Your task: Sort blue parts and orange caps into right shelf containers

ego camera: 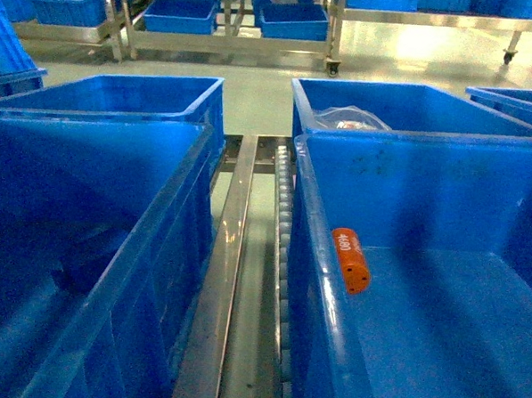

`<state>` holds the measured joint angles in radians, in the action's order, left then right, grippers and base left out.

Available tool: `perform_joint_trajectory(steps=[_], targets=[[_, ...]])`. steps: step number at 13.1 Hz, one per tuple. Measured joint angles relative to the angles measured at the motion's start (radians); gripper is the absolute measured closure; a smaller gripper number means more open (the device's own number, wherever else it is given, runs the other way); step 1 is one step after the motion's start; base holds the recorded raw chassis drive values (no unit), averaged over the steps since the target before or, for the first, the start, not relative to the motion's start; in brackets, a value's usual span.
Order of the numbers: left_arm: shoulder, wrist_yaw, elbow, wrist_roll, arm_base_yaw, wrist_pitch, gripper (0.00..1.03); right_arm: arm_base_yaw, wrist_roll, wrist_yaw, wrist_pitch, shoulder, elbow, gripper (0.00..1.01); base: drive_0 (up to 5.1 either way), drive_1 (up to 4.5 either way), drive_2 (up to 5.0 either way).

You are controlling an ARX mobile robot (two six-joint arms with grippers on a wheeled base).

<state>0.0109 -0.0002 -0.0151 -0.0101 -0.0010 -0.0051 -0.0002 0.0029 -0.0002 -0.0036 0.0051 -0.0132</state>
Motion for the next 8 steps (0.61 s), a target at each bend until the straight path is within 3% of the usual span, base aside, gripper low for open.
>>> perform_joint_trajectory(steps=[8], targets=[[0.0, 0.0, 0.0, 0.0, 0.0, 0.0, 0.05, 0.0, 0.0, 0.0, 0.0, 0.0, 0.0, 0.03, 0.0, 0.0, 0.0]])
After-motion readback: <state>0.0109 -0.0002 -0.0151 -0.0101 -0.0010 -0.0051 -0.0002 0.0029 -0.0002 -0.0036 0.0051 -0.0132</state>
